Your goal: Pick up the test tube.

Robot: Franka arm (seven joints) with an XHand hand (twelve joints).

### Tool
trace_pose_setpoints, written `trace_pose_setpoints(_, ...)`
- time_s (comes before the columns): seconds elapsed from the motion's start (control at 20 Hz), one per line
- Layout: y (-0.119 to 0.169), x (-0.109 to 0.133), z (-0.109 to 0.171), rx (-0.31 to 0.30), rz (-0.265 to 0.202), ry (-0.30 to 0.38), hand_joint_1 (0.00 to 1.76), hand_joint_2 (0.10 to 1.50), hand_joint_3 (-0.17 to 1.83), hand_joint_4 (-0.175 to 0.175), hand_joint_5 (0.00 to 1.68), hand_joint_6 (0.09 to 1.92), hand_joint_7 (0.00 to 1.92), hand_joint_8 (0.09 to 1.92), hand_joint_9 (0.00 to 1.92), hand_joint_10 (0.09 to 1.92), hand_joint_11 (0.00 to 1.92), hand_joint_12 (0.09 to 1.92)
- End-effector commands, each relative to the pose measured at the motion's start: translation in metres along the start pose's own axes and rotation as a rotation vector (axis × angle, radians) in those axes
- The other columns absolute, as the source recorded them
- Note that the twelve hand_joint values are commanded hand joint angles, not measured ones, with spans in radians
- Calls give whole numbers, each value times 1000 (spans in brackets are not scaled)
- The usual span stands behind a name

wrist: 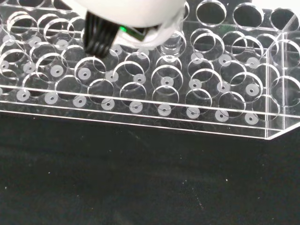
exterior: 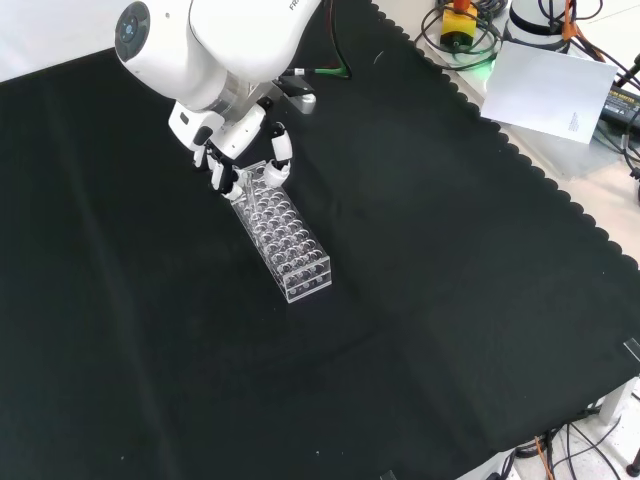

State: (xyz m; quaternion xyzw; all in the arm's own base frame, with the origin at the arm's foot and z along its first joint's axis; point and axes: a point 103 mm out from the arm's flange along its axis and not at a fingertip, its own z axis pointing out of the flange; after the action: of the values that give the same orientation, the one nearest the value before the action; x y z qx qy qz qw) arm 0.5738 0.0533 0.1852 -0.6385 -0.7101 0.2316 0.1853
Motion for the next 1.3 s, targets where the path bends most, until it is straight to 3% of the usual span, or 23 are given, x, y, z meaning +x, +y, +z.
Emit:
trace_pose_setpoints(0.05, 13, 7, -5, -25, 15, 19, 1113, 578, 730, -175, 693, 908, 1101, 846, 932, 756, 495, 1401)
trace_pose_setpoints(0.15, 15, 10, -7, -65, 17, 22, 1141, 591, 733, -175, 808, 870, 1194, 813, 1028, 712, 557, 1369)
trace_pose_setpoints(0.3, 13, 12, -10, -128, 18, 39, 1180, 804, 451, -175, 1077, 816, 1388, 738, 1189, 666, 701, 1305)
trace_pose_setpoints(0.4, 13, 14, -13, -161, 21, 53, 1262, 763, 504, -175, 1163, 749, 1312, 718, 1276, 661, 807, 1244)
trace_pose_setpoints(0.5, 13, 15, -16, -175, 24, 47, 1259, 720, 583, -175, 1190, 750, 1375, 736, 1338, 672, 890, 1208)
trace_pose_setpoints(0.65, 14, 16, -20, -179, 24, 30, 1381, 878, 262, -175, 1159, 724, 1558, 700, 1204, 730, 952, 1180)
trace_pose_setpoints(0.75, 15, 16, -21, -174, 26, 21, 1407, 905, 173, -175, 1200, 635, 1604, 671, 1223, 664, 982, 1169)
trace_pose_setpoints(0.95, 14, 14, -21, -180, 28, 27, 1419, 892, 148, -175, 1272, 502, 1651, 612, 1285, 544, 1004, 1157)
trace_pose_setpoints(1.3, 11, 11, -27, -204, 30, 40, 1423, 870, 170, -175, 1310, 436, 1673, 577, 1323, 476, 1011, 1156)
